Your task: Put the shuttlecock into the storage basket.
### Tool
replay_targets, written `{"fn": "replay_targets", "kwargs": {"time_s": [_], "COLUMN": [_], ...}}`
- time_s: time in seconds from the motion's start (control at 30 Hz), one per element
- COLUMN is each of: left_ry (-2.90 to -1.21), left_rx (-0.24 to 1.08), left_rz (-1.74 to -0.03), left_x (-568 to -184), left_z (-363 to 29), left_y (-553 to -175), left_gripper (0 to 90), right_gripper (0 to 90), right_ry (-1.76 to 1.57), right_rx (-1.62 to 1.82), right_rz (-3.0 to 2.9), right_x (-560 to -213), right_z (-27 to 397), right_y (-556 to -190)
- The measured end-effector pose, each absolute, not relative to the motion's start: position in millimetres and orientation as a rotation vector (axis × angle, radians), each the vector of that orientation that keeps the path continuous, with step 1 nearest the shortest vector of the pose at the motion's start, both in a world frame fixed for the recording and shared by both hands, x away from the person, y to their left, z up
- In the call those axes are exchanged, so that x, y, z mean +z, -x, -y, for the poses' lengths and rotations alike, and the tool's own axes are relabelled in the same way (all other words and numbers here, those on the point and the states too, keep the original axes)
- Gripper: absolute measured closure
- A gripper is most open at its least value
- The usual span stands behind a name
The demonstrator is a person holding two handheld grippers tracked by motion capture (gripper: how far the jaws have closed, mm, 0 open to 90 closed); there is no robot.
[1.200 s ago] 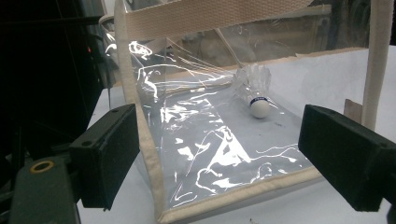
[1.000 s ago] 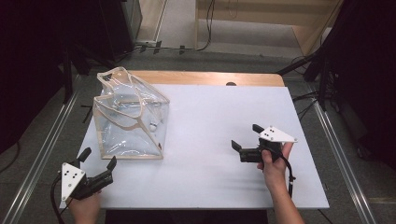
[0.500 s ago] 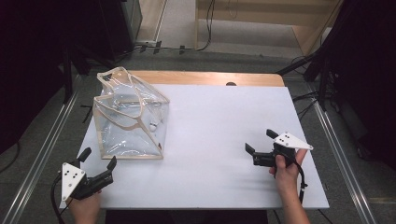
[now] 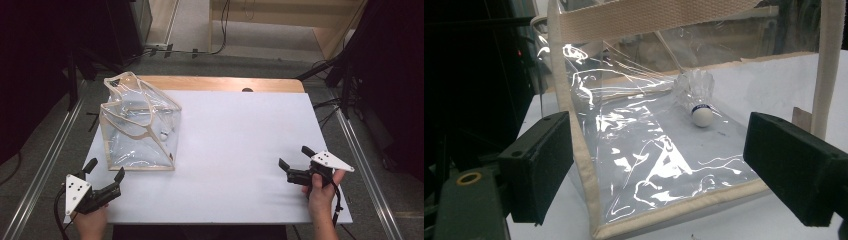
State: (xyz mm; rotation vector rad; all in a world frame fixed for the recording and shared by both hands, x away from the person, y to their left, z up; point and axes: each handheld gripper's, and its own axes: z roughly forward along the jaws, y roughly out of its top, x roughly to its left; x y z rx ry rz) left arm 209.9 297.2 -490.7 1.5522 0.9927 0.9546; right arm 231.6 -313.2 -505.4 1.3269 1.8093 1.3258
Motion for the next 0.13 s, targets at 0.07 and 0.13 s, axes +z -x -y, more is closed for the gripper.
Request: {"fn": "replay_targets", "kwargs": {"time_s": [0.07,0.13], "left_ry": [-1.552,-1.55], "left_rx": [0.953,0.955], "left_rz": [-0.992,-0.993], "left_x": [-490.6,-490.6], "left_z": [-297.7,-297.7], "left_y": [-209.9,-210.1], "left_gripper": [13.3,13.3], "right_gripper": [0.0,0.0], "right_ry": [-1.344,-1.366], "right_rx": [1.335,1.316], "right_rz": [-1.805,-1.805], "right_x": [-507.9,-510.2], "right_z": [315.2,315.2], "right_y": [-231.1,-232.5]}}
